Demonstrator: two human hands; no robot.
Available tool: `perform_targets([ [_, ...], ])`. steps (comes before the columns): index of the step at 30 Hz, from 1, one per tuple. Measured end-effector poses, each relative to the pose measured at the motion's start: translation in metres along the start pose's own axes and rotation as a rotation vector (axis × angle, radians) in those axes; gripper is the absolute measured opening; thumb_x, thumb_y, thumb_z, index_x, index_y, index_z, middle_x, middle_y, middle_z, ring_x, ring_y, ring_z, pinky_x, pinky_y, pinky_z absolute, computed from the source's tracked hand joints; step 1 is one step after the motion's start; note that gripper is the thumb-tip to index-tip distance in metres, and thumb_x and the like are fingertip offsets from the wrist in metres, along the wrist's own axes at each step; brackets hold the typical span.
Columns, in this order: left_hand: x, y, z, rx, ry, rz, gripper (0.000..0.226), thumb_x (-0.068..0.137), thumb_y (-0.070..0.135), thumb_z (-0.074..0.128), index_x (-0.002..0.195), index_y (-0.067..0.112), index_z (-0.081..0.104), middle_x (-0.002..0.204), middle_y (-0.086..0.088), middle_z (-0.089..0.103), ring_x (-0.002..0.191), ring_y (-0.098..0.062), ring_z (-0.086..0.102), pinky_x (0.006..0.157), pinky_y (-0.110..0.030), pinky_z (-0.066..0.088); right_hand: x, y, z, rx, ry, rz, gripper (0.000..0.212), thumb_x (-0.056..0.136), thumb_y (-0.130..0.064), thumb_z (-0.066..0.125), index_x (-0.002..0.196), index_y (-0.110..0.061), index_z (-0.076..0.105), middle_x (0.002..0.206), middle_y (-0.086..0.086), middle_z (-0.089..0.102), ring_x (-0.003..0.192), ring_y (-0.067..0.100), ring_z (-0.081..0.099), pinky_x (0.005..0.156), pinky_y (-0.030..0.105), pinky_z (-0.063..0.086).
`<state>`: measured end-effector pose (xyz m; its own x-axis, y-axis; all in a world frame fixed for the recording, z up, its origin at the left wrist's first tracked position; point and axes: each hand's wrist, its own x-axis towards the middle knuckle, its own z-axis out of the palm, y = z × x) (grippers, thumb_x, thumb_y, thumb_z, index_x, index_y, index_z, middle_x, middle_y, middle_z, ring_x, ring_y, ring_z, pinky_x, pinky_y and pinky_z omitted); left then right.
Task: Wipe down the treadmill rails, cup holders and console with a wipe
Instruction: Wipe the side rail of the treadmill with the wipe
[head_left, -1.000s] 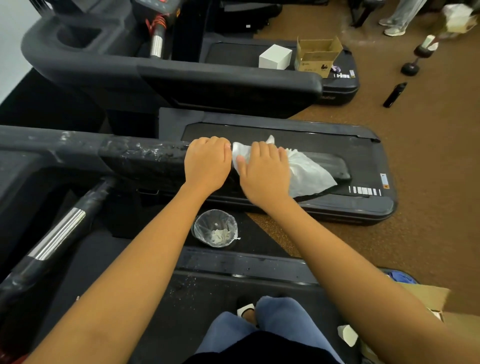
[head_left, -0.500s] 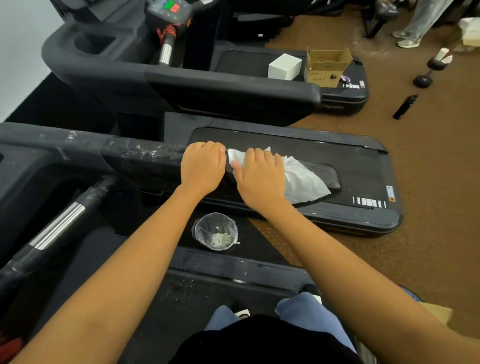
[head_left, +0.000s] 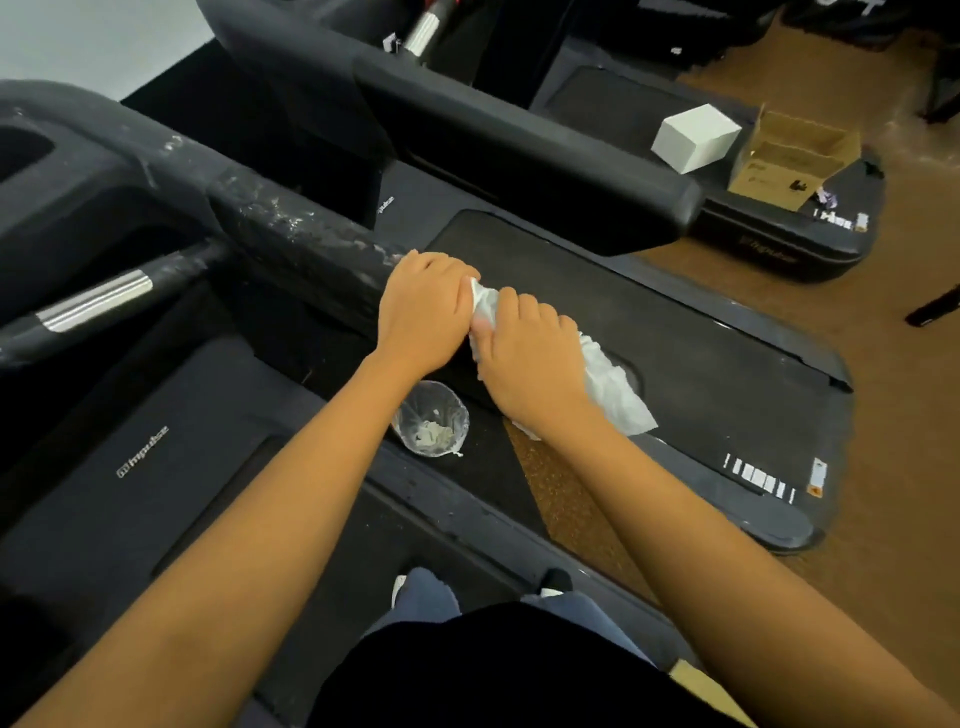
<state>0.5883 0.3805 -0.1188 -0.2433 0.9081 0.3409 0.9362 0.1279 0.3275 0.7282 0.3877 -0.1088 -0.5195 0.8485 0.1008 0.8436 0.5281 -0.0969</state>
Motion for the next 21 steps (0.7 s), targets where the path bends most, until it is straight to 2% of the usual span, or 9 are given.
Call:
perform_targets([
  [2, -0.005, 0.001, 0.002, 0.014, 0.004, -0.027, 0.04, 0.099, 0.021, 0.031, 0.113, 0.014, 0.067, 0.116, 0.0, 0.066, 0.12, -0.019, 0.052, 0.112, -0.036, 0.025, -0.013, 0.023, -0.001, -0.003, 0.009, -0.075, 0.055, 0.094, -0.045, 0.029, 0.124, -0.006, 0.052, 0.109, 0.009, 0.061, 0.096, 0.03, 0.059, 0.076, 0.038, 0.041],
  [4, -0.01, 0.004, 0.007, 0.046, 0.025, -0.075, 0.041, 0.101, 0.023, 0.029, 0.121, 0.015, 0.064, 0.125, 0.0, 0.062, 0.13, -0.02, 0.044, 0.116, -0.038, 0.018, -0.027, 0.043, -0.003, -0.02, -0.02, -0.121, 0.06, 0.094, -0.044, 0.034, 0.137, -0.003, 0.044, 0.122, 0.013, 0.057, 0.108, 0.032, 0.056, 0.087, 0.04, 0.044],
  [9, -0.014, 0.013, 0.014, 0.007, 0.101, -0.179, 0.05, 0.098, 0.028, 0.022, 0.125, 0.014, 0.062, 0.132, -0.001, 0.058, 0.134, -0.02, 0.04, 0.118, -0.033, 0.012, -0.004, 0.031, -0.001, -0.003, -0.089, -0.176, 0.066, 0.099, -0.047, 0.035, 0.141, 0.004, 0.035, 0.125, 0.017, 0.055, 0.116, 0.034, 0.052, 0.102, 0.041, 0.04],
  [11, -0.016, 0.01, 0.01, -0.128, 0.201, -0.275, 0.049, 0.098, 0.029, 0.023, 0.123, 0.011, 0.061, 0.129, -0.003, 0.06, 0.13, -0.019, 0.043, 0.116, -0.027, 0.018, 0.015, 0.012, 0.0, 0.03, -0.11, -0.229, 0.067, 0.1, -0.05, 0.031, 0.14, 0.004, 0.034, 0.125, 0.017, 0.055, 0.115, 0.032, 0.053, 0.099, 0.039, 0.041],
  [14, -0.027, 0.004, -0.002, -0.255, 0.393, -0.517, 0.044, 0.101, 0.026, 0.026, 0.127, 0.013, 0.058, 0.131, 0.001, 0.057, 0.129, -0.015, 0.042, 0.105, -0.016, 0.028, 0.029, 0.006, 0.0, 0.072, -0.116, -0.305, 0.064, 0.101, -0.05, 0.029, 0.139, 0.001, 0.033, 0.125, 0.013, 0.054, 0.111, 0.028, 0.055, 0.086, 0.035, 0.044],
  [16, -0.038, 0.014, -0.012, -0.342, 0.51, -0.666, 0.042, 0.101, 0.024, 0.029, 0.129, 0.014, 0.058, 0.131, 0.004, 0.057, 0.126, -0.011, 0.045, 0.1, -0.01, 0.029, 0.029, 0.012, 0.002, 0.089, -0.124, -0.348, 0.063, 0.103, -0.043, 0.026, 0.146, 0.002, 0.025, 0.138, 0.016, 0.046, 0.124, 0.029, 0.048, 0.098, 0.036, 0.041],
  [18, -0.054, 0.044, -0.019, -0.511, 0.613, -0.815, 0.039, 0.102, 0.022, 0.032, 0.129, 0.013, 0.059, 0.129, 0.005, 0.059, 0.122, -0.007, 0.049, 0.099, -0.009, 0.033, 0.025, 0.015, 0.005, 0.075, -0.094, -0.392, 0.056, 0.105, -0.034, 0.024, 0.149, 0.001, 0.021, 0.152, 0.017, 0.032, 0.139, 0.028, 0.033, 0.114, 0.039, 0.028],
  [21, -0.085, 0.099, -0.018, -0.841, 0.683, -0.989, 0.037, 0.103, 0.02, 0.035, 0.132, 0.013, 0.056, 0.131, 0.007, 0.058, 0.121, 0.0, 0.051, 0.1, -0.01, 0.037, 0.015, 0.013, 0.004, 0.016, -0.003, -0.513, 0.049, 0.105, -0.028, 0.028, 0.147, -0.003, 0.03, 0.154, 0.014, 0.03, 0.144, 0.026, 0.025, 0.116, 0.046, 0.02],
])
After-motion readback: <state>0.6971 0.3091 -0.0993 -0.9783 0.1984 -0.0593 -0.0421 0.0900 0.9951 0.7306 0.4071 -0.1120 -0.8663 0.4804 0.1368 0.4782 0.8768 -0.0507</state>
